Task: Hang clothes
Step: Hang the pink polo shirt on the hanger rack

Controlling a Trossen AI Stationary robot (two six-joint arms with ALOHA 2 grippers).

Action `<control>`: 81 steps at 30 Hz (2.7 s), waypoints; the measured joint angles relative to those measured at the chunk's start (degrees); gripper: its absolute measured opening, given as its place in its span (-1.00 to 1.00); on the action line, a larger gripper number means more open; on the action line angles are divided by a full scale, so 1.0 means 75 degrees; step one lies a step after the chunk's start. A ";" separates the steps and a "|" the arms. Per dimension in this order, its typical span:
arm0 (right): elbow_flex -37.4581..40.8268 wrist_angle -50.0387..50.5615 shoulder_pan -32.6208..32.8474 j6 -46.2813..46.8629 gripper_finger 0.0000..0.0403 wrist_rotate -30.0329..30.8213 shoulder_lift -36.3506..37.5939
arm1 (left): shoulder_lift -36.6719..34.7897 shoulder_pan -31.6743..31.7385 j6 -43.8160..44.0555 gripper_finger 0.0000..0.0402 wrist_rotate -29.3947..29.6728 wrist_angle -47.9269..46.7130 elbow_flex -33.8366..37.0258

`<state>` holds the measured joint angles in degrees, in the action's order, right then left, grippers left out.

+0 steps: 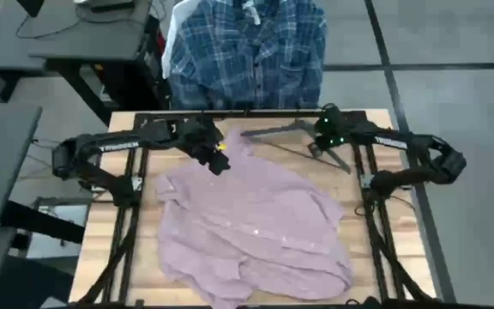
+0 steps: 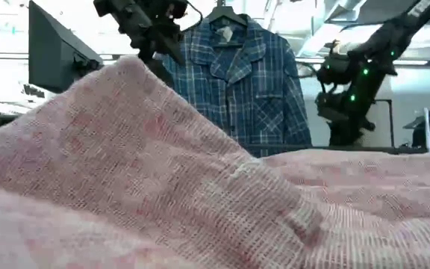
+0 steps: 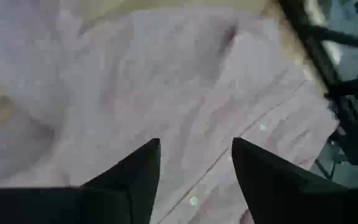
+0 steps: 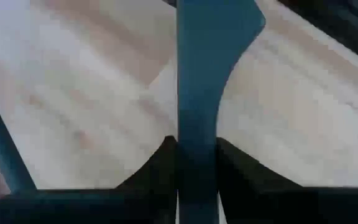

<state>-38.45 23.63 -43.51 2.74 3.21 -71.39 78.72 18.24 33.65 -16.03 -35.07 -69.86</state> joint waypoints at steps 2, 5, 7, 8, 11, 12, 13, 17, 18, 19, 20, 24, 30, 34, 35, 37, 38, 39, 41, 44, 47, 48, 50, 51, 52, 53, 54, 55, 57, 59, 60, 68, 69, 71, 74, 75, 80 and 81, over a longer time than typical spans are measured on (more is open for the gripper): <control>-0.0097 0.0047 0.0290 -0.0006 -0.67 0.0062 0.0160 | 0.0000 0.0049 -0.0144 -0.09 0.0003 0.0040 -0.0402; -0.0299 0.0068 0.0863 -0.0026 -0.67 0.0098 0.0357 | -0.0009 0.0135 -0.0414 -0.09 0.0003 0.0350 -0.0962; -0.0493 0.0000 0.1300 -0.0147 -0.67 0.0107 0.0434 | -0.0003 0.0236 -0.0455 -0.09 0.0002 0.0528 -0.1280; -0.0589 0.0001 0.1533 -0.0213 -0.67 0.0114 0.0456 | -0.0003 0.0303 -0.0469 -0.09 -0.0003 0.0591 -0.1396; -0.0937 0.0042 0.2261 -0.0425 -0.67 0.0354 0.0459 | 0.0003 0.0579 -0.0513 -0.09 0.0001 0.0643 -0.1530; -0.1059 0.0006 0.2495 -0.0431 -0.67 0.0550 0.0462 | 0.0004 0.0685 -0.0509 -0.09 0.0002 0.0595 -0.1530; -0.1180 -0.0023 0.2710 -0.0436 -0.67 0.0742 0.0465 | 0.0010 0.0795 -0.0504 -0.09 -0.0024 0.0492 -0.1530; -0.1601 -0.0140 0.3396 -0.0508 -0.67 0.1409 0.0465 | 0.0186 0.1149 -0.0414 -0.09 -0.0514 0.0083 -0.1536; -0.1703 -0.0257 0.3535 -0.0576 -0.67 0.1511 0.0465 | 0.0265 0.1192 -0.0414 -0.09 -0.0641 -0.0032 -0.1536; -0.1803 -0.0343 0.3679 -0.0630 -0.67 0.1603 0.0468 | 0.0368 0.1226 -0.0435 -0.09 -0.0726 -0.0140 -0.1523; -0.1896 -0.0415 0.3797 -0.0701 -0.67 0.1695 0.0471 | 0.0486 0.1228 -0.0481 -0.09 -0.0863 -0.0146 -0.1519; -0.2160 -0.0342 0.4051 -0.0924 -0.67 0.1925 0.0471 | 0.0843 0.1208 -0.0597 -0.09 -0.1445 -0.0043 -0.1520; -0.2190 -0.0151 0.4049 -0.0925 -0.67 0.1969 0.0471 | 0.1043 0.1151 -0.0455 -0.09 -0.2106 0.0444 -0.1522; -0.2215 -0.0300 0.4051 -0.0786 -0.67 0.2092 0.0474 | 0.1040 0.1115 -0.0298 -0.09 -0.2308 0.0885 -0.1522; -0.2215 -0.0295 0.4040 -0.0793 -0.67 0.2098 0.0474 | 0.1032 0.1112 -0.0289 -0.09 -0.2309 0.0873 -0.1519; -0.2215 -0.0299 0.4040 -0.0793 -0.67 0.2140 0.0477 | 0.1013 0.1112 -0.0289 -0.09 -0.2325 0.0874 -0.1519; -0.2215 -0.0294 0.4049 -0.0800 -0.67 0.2114 0.0477 | 0.1001 0.1130 -0.0285 -0.09 -0.2335 0.0874 -0.1519; -0.2215 -0.0282 0.4054 -0.0801 -0.67 0.2085 0.0477 | 0.1000 0.1142 -0.0247 -0.09 -0.2333 0.0877 -0.1519; -0.2215 -0.0312 0.4057 -0.0807 -0.68 0.2060 0.0477 | 0.1005 0.1154 -0.0127 -0.09 -0.2333 0.0858 -0.1519; -0.2215 -0.0552 0.4046 -0.0807 -0.67 0.2065 0.0477 | 0.1057 0.1019 -0.0108 -0.09 -0.2436 0.0826 -0.1520; -0.2215 -0.0734 0.4049 -0.0832 -0.67 0.2061 0.0477 | 0.1179 0.0870 -0.0160 -0.09 -0.2435 0.0768 -0.1517; -0.2215 -0.0766 0.4053 -0.0833 -0.68 0.2059 0.0477 | 0.1226 0.0827 -0.0201 -0.09 -0.2419 0.0794 -0.1510; -0.2215 -0.0776 0.4054 -0.0839 -0.68 0.2055 0.0477 | 0.1272 0.0757 -0.0295 -0.10 -0.2260 0.0938 -0.1517; -0.2215 -0.0759 0.4054 -0.0842 -0.68 0.2057 0.0477 | 0.1276 0.0754 -0.0318 -0.12 -0.2178 0.0902 -0.1519; -0.2215 -0.0756 0.4054 -0.0854 -0.68 0.2057 0.0477 | 0.1279 0.0743 -0.0318 -0.14 -0.2082 0.0872 -0.1519; -0.2215 -0.0759 0.4054 -0.0858 -0.68 0.2060 0.0477 | 0.1280 0.0722 -0.0316 -0.18 -0.2011 0.0890 -0.1519; -0.2215 -0.0759 0.4057 -0.0859 -0.67 0.2060 0.0477 | 0.1282 0.0717 -0.0317 -0.23 -0.1964 0.0903 -0.1519; -0.2215 -0.0752 0.4059 -0.0871 -0.68 0.2061 0.0477 | 0.1282 0.0717 -0.0325 -0.29 -0.1903 0.0904 -0.1519; -0.2211 -0.0739 0.4074 -0.0861 -0.68 0.2034 0.0477 | 0.1271 0.0711 -0.0342 -0.44 -0.1741 0.0909 -0.1519; -0.2210 -0.0754 0.4102 -0.0860 -0.68 0.2033 0.0477 | 0.1276 0.0715 -0.0344 -0.63 -0.1590 0.0906 -0.1519; -0.2210 -0.0753 0.4116 -0.0863 -0.68 0.2030 0.0477 | 0.1276 0.0717 -0.0380 -0.74 -0.1456 0.0905 -0.1519; -0.2346 -0.0661 0.4201 -0.0530 -0.40 0.1899 0.0480 | 0.1110 0.0673 -0.0723 -0.93 -0.0999 0.0647 -0.1516; -0.2470 -0.0565 0.4203 -0.0350 -0.30 0.1879 0.0480 | 0.1021 0.0649 -0.0793 -0.93 -0.0807 0.0518 -0.1516; -0.2750 -0.0329 0.4152 -0.0096 -0.13 0.1810 0.0494 | 0.0784 0.0610 -0.0824 -0.94 -0.0391 0.0161 -0.1516; -0.3204 -0.0027 0.4002 0.0126 0.07 0.1365 0.0494 | 0.0365 0.0512 -0.0823 -0.94 0.0170 -0.0396 -0.1516; -0.3327 0.0022 0.3951 0.0228 0.12 0.1186 0.0494 | 0.0200 0.0425 -0.0799 -0.94 0.0426 -0.0635 -0.1516; -0.3521 0.0059 0.3766 0.0386 0.22 0.0582 0.0482 | -0.0910 -0.0270 -0.0254 -0.94 0.1999 -0.1367 -0.1513; -0.3521 0.0074 0.3766 0.0387 0.23 0.0413 0.0423 | -0.1169 -0.0469 -0.0061 -0.94 0.2371 -0.1418 -0.1513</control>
<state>-64.86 24.18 -15.26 5.65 6.30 -68.22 69.95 14.72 33.19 1.75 -45.70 -81.21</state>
